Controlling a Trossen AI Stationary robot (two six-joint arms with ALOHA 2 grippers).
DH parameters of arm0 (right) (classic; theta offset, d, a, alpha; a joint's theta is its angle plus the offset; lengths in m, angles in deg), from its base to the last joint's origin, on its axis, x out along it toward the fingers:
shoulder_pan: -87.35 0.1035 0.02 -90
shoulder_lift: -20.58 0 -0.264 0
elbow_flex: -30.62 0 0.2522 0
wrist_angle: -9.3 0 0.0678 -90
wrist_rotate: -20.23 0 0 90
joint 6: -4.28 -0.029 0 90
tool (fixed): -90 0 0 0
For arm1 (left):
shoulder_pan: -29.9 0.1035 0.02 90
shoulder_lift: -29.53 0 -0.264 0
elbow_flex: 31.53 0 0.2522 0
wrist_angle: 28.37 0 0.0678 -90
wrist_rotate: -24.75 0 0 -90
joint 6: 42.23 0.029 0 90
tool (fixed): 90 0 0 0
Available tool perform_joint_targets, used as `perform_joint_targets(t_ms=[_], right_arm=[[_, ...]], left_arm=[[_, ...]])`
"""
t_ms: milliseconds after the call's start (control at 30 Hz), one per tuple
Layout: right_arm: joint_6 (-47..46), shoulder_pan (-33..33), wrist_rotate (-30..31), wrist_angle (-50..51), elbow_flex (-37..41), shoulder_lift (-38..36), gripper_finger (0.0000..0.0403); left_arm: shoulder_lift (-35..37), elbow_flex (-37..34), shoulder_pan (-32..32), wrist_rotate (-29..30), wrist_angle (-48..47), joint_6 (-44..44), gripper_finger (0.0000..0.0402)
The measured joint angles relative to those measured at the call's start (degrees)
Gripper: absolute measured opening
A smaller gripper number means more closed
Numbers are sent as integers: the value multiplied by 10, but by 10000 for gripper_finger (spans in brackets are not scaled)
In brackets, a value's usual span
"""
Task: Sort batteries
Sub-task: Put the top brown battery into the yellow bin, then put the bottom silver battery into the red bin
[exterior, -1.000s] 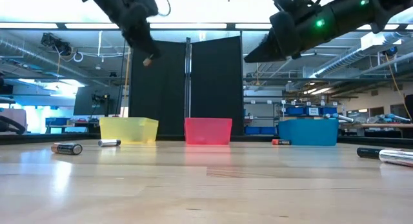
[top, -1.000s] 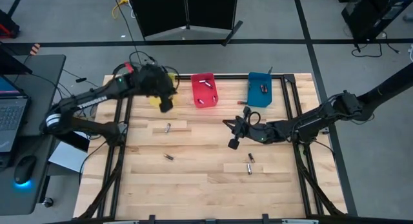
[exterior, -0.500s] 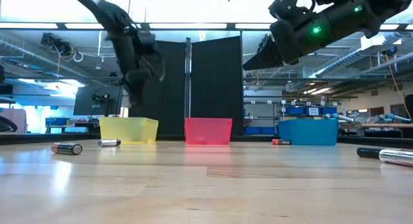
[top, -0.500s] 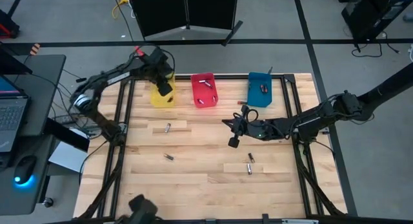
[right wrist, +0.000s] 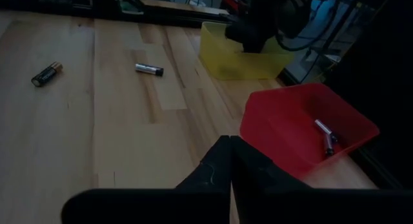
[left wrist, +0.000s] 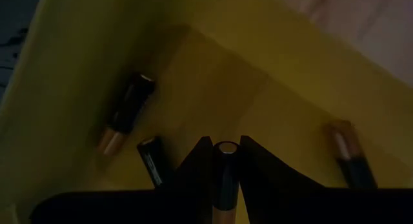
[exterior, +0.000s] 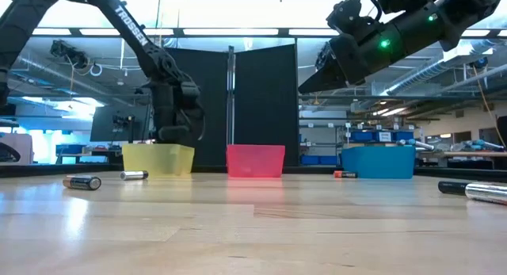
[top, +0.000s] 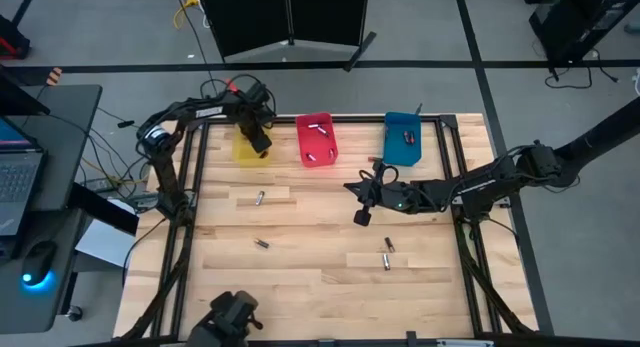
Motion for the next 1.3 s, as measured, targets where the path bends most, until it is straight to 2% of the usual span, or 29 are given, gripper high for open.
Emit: perform_joint_targets(t_ms=[233, 500, 700, 867, 1033, 1300], right_arm=[[-18, 0, -12, 11, 0, 0, 16], [-32, 0, -12, 18, 0, 0, 28], [-35, 0, -12, 20, 0, 0, 50], [-44, 0, -12, 20, 0, 0, 69], [-57, 0, -15, 30, 0, 0, 87], [-136, 0, -57, 93, -4, -2, 102]], left_arm=[[-11, 0, -1, 1, 11, -6, 53], [-6, 0, -2, 2, 8, -16, 156], [18, 0, -6, 11, 9, -17, 171], [70, 0, -16, 11, 21, -18, 173], [151, -20, -42, 11, 46, -19, 173], [294, -132, -133, -56, 164, -38, 174]])
